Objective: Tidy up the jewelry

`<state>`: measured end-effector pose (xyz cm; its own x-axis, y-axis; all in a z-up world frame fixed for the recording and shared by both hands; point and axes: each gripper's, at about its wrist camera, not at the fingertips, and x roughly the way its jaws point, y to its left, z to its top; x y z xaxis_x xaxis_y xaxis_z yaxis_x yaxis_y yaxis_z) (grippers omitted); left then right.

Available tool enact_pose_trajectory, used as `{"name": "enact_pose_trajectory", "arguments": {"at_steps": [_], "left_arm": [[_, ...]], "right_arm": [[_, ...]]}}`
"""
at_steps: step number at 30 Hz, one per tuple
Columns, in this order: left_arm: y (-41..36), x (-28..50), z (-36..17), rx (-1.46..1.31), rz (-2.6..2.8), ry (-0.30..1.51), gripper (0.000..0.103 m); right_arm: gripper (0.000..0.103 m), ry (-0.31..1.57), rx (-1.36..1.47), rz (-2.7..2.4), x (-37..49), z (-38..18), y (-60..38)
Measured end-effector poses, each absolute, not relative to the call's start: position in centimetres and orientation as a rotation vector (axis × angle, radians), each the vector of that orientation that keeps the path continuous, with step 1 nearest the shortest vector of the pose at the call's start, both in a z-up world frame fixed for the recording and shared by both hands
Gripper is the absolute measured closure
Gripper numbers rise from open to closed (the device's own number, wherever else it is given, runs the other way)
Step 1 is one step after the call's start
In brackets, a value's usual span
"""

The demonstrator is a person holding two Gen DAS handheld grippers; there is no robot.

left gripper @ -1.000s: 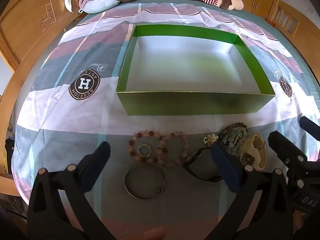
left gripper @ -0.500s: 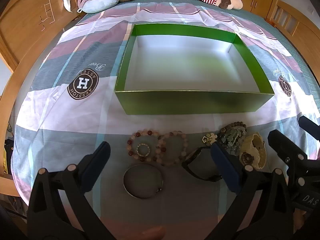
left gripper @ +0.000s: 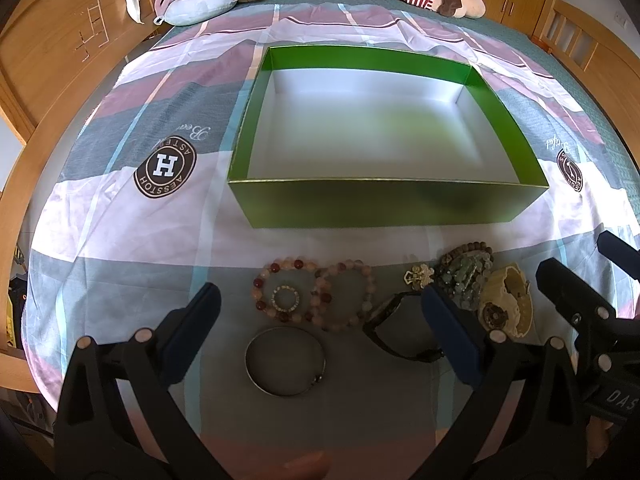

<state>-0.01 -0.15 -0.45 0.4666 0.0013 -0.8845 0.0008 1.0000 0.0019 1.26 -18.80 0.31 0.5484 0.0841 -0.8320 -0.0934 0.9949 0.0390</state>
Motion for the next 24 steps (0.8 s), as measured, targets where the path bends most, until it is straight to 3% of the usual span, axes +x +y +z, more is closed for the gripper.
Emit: {"name": "enact_pose_trajectory", "arguments": {"at_steps": [24], "left_arm": [[-0.27,-0.13,-0.65,0.001,-0.001,1.090,0.002]], "right_arm": [[0.001,0.984,-0.010,0.106,1.22,0.23,-18.84]]}}
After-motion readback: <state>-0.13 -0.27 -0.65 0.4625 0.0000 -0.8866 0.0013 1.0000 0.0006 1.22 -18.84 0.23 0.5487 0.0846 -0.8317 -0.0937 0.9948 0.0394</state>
